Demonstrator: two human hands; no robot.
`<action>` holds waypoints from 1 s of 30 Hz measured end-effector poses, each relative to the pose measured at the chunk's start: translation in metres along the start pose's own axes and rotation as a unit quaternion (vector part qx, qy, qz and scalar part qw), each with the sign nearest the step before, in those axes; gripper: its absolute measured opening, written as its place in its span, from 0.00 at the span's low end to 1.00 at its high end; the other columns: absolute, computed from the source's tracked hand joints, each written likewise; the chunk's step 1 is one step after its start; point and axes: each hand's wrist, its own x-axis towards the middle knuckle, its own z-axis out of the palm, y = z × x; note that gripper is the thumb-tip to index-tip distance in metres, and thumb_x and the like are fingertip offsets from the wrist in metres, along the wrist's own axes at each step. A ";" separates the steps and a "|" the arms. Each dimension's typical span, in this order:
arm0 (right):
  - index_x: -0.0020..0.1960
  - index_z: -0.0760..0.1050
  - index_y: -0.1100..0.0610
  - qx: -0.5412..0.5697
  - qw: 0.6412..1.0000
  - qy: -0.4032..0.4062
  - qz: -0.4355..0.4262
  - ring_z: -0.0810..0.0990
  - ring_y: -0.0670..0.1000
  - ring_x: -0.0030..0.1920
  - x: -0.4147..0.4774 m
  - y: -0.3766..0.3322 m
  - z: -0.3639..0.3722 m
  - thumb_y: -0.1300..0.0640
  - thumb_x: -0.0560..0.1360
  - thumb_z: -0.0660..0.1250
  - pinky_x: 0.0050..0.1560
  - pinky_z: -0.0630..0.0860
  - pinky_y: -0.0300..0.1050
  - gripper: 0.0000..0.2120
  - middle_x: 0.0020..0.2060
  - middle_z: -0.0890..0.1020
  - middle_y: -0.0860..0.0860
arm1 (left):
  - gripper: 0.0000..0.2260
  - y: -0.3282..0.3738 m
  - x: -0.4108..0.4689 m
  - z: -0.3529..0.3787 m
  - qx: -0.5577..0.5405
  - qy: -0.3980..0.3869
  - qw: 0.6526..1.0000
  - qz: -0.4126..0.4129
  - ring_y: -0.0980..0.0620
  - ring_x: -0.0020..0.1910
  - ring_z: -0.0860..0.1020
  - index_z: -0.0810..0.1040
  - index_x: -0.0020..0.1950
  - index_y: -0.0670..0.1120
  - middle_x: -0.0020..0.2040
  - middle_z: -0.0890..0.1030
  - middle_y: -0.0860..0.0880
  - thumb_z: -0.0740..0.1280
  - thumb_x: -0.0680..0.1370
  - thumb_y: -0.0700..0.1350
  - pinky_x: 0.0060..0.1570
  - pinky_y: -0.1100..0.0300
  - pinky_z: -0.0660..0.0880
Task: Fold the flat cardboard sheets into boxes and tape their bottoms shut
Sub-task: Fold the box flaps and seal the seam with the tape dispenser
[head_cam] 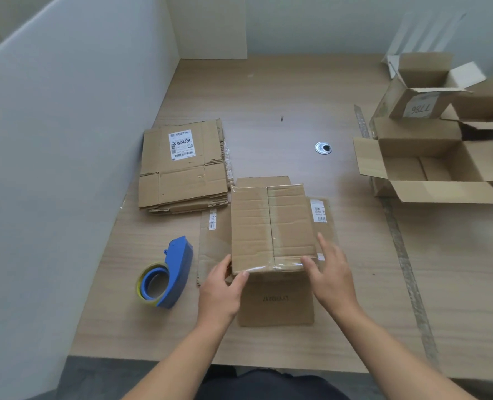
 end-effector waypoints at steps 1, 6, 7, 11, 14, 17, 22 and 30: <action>0.78 0.62 0.52 0.027 0.999 -0.022 0.024 0.65 0.51 0.73 -0.003 0.003 0.001 0.51 0.79 0.67 0.71 0.61 0.43 0.30 0.73 0.68 0.50 | 0.25 0.001 0.001 0.005 -0.005 -0.004 1.000 -0.013 0.58 0.65 0.75 0.70 0.75 0.52 0.68 0.77 0.54 0.69 0.79 0.52 0.67 0.58 0.71; 0.75 0.68 0.51 0.120 0.984 -0.012 0.131 0.72 0.49 0.69 -0.014 0.018 0.014 0.50 0.80 0.65 0.70 0.66 0.44 0.24 0.70 0.73 0.46 | 0.23 0.008 0.000 0.023 -0.054 0.037 0.995 -0.074 0.53 0.71 0.70 0.67 0.77 0.49 0.73 0.73 0.52 0.65 0.82 0.49 0.64 0.65 0.63; 0.73 0.70 0.50 0.149 0.977 -0.005 0.151 0.74 0.49 0.67 -0.013 0.020 0.016 0.48 0.79 0.66 0.70 0.69 0.49 0.23 0.68 0.75 0.46 | 0.23 0.009 0.000 0.026 -0.060 0.046 0.994 -0.080 0.53 0.72 0.70 0.67 0.77 0.49 0.73 0.72 0.52 0.64 0.82 0.49 0.64 0.65 0.62; 0.73 0.70 0.52 0.148 0.977 0.007 0.155 0.72 0.49 0.70 -0.014 0.021 0.019 0.49 0.81 0.63 0.71 0.66 0.43 0.22 0.68 0.76 0.46 | 0.26 0.010 -0.001 0.041 -0.060 0.058 0.992 -0.091 0.50 0.74 0.67 0.61 0.79 0.52 0.75 0.69 0.52 0.63 0.83 0.52 0.67 0.63 0.62; 0.77 0.63 0.50 0.102 0.986 -0.018 0.132 0.70 0.51 0.71 -0.019 0.020 0.023 0.47 0.82 0.61 0.67 0.66 0.41 0.25 0.70 0.74 0.48 | 0.31 0.008 -0.002 0.047 -0.039 0.056 0.994 -0.091 0.47 0.74 0.67 0.56 0.81 0.54 0.75 0.69 0.49 0.65 0.81 0.55 0.69 0.58 0.64; 0.79 0.58 0.49 0.070 0.989 -0.049 0.123 0.70 0.52 0.72 -0.019 0.024 0.022 0.44 0.80 0.62 0.69 0.67 0.44 0.30 0.71 0.73 0.50 | 0.36 0.000 0.001 0.042 0.014 0.027 0.997 -0.064 0.46 0.72 0.69 0.54 0.81 0.54 0.74 0.72 0.47 0.67 0.78 0.59 0.68 0.56 0.66; 0.77 0.62 0.55 -0.004 0.995 -0.062 0.077 0.74 0.54 0.68 -0.012 0.030 0.017 0.39 0.75 0.67 0.66 0.71 0.48 0.37 0.66 0.77 0.50 | 0.34 -0.005 0.018 0.018 0.222 0.026 0.974 0.039 0.50 0.49 0.78 0.60 0.80 0.49 0.51 0.84 0.46 0.64 0.78 0.62 0.52 0.56 0.73; 0.49 0.71 0.58 -0.179 0.982 -0.046 -0.034 0.78 0.64 0.41 0.006 0.036 0.002 0.42 0.77 0.66 0.36 0.67 0.49 0.18 0.37 0.82 0.55 | 0.23 -0.015 0.035 0.001 0.367 -0.025 0.921 0.127 0.42 0.47 0.80 0.66 0.76 0.46 0.48 0.84 0.44 0.58 0.83 0.55 0.47 0.51 0.73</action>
